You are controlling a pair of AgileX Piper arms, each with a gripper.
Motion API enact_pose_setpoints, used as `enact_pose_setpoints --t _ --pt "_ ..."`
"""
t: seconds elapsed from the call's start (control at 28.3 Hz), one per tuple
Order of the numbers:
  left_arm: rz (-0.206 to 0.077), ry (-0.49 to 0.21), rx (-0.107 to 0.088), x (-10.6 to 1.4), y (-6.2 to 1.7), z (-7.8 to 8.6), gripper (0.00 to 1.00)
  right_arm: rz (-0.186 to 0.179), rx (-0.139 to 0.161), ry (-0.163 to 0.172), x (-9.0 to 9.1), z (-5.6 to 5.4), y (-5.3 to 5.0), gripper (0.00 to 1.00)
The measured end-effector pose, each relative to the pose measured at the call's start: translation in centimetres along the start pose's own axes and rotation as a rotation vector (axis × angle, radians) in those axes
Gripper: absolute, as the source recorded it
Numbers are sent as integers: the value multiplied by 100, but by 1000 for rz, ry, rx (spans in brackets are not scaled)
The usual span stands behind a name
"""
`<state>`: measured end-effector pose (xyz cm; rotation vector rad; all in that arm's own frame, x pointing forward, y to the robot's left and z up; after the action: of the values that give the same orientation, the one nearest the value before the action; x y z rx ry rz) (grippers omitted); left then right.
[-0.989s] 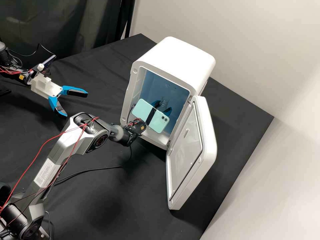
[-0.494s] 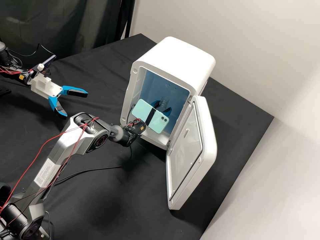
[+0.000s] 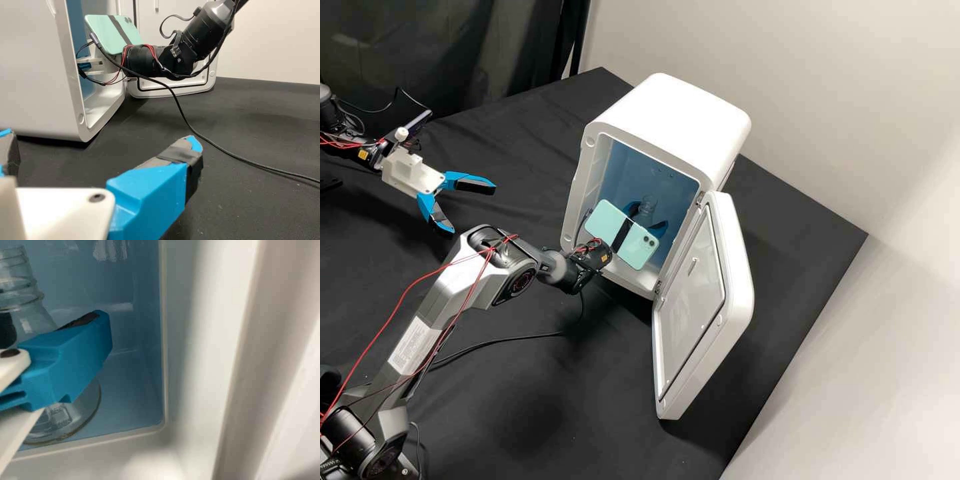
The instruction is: Place the flask in the incubator
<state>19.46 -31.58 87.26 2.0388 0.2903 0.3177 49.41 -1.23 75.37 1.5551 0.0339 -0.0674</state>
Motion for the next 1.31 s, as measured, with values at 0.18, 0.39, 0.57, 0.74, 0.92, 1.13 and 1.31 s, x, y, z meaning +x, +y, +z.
enact_pose_setpoints --t 0.18,0.39,0.57,0.74,0.92,1.13,1.31 --pt "-1 -6 0 5 -3 16 100 -5 -5 -8 -11 21 -18 100" --pt "-1 -6 0 5 -3 16 100 -9 -5 -18 -24 61 -26 100" --pt "-2 -7 1 6 -4 19 100 -2 -3 -26 -24 95 7 100" --pt "-3 -12 1 11 -6 33 100 2 -3 -31 -24 120 24 100" --pt "-3 -14 1 12 -8 38 100 -7 -11 -39 -19 178 -35 100" --pt "-3 -14 1 12 -8 38 100 -11 -11 -43 -17 200 -58 100" --pt "-3 -14 1 12 -8 38 100 -11 -11 -43 -17 200 -58 100"
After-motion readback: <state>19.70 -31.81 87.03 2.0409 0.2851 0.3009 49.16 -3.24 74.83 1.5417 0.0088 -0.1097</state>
